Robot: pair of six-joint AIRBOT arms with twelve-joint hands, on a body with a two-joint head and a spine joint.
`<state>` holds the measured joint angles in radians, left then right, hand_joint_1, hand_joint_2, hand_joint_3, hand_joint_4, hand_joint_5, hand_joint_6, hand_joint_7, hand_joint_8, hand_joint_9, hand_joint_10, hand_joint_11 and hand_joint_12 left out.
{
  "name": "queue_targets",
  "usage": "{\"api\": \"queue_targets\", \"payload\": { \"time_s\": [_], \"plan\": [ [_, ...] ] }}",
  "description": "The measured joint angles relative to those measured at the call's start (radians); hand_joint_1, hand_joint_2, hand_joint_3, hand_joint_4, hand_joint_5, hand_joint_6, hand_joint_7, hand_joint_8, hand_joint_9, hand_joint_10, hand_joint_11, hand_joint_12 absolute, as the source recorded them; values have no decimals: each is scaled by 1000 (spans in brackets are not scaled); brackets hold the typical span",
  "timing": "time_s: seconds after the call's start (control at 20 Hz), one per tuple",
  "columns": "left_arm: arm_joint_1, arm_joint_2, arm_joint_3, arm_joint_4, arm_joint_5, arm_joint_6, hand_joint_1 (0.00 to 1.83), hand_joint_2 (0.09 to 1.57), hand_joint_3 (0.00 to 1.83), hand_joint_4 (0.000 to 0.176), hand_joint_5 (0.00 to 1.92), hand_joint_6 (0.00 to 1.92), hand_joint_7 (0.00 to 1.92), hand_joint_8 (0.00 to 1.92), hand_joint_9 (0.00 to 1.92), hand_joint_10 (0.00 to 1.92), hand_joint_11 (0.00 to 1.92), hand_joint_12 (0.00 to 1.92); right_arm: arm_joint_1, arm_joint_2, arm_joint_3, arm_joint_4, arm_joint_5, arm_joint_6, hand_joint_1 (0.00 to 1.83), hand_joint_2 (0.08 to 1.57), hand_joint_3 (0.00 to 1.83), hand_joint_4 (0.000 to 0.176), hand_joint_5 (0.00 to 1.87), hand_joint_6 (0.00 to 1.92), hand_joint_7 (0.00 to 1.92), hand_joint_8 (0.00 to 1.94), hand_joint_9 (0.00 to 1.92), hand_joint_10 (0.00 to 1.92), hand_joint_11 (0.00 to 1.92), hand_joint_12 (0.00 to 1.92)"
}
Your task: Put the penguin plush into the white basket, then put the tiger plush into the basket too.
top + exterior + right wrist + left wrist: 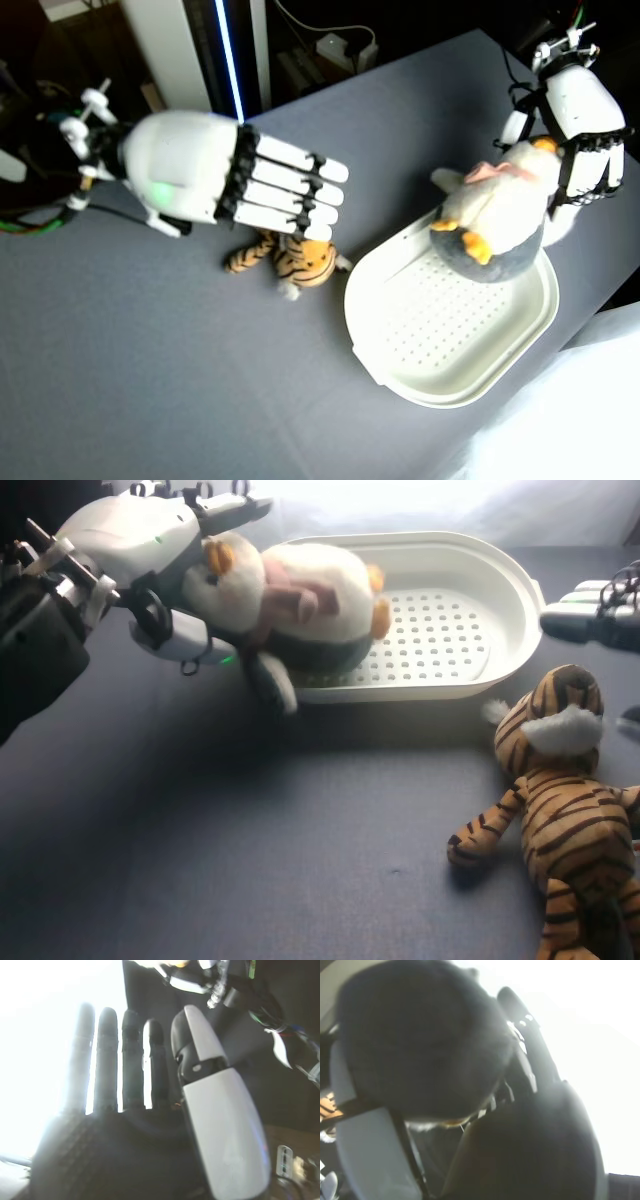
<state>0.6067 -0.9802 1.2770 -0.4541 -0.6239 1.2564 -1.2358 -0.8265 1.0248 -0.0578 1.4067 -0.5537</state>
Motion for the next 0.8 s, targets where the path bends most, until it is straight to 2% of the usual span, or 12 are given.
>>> {"api": "queue_targets", "payload": {
  "time_s": [0.05,0.1,0.15,0.2,0.25,0.3,0.35,0.45,0.5,0.6,0.65,0.8],
  "plan": [
    [0,0,-9,9,-15,0,1036,899,2,176,8,0,122,2,204,0,0,741,0,0,-5,-25,-9,2,1241,1217,0,140,384,1,435,1,433,1,463,94],
    [12,8,-31,23,-42,0,981,899,2,176,1,0,52,8,103,5,0,515,0,0,-5,-72,-43,18,1276,1214,0,137,390,3,398,0,414,0,477,93],
    [28,29,-65,47,-66,-2,955,896,1,176,0,0,10,1,33,10,0,321,0,2,-2,-120,-91,40,1244,1231,4,161,353,0,363,0,380,0,468,86],
    [55,53,-104,71,-100,-8,961,893,0,176,0,0,1,0,6,2,0,232,18,8,3,-175,-171,57,1228,1243,8,173,333,0,340,0,352,0,439,73],
    [79,72,-135,93,-134,-28,925,886,0,176,0,0,0,0,0,0,0,153,38,14,3,-214,-242,57,1252,1248,7,175,325,0,332,0,339,0,432,69],
    [99,87,-164,123,-174,-51,936,862,0,176,0,0,0,0,0,0,0,133,64,16,8,-251,-312,59,1308,1233,0,176,279,3,264,0,258,1,358,34],
    [101,92,-176,135,-194,-58,936,862,0,176,0,0,0,0,0,0,0,133,74,16,11,-275,-345,59,1308,1233,0,176,279,3,264,0,258,1,358,34],
    [120,112,-210,176,-251,-70,979,797,2,176,0,0,0,0,0,0,0,232,88,17,14,-347,-431,77,1384,1224,0,176,239,0,186,0,202,0,302,7],
    [128,117,-219,183,-265,-71,962,806,4,176,0,0,0,0,0,0,0,168,95,22,14,-380,-463,87,1379,1196,0,176,199,0,169,0,199,0,236,1],
    [133,118,-220,184,-272,-73,940,814,4,176,0,0,0,0,0,0,0,132,97,33,14,-403,-501,106,1383,1196,0,176,168,0,154,0,203,2,236,6],
    [135,119,-220,181,-274,-73,955,818,4,176,0,0,0,0,0,0,1,131,97,37,16,-406,-523,108,1398,1248,9,176,113,0,88,0,146,0,191,0],
    [135,119,-220,178,-282,-80,953,826,1,176,0,0,7,3,0,0,0,175,97,27,17,-409,-549,105,1430,1250,7,176,110,5,85,2,128,1,199,5]
  ]
}}
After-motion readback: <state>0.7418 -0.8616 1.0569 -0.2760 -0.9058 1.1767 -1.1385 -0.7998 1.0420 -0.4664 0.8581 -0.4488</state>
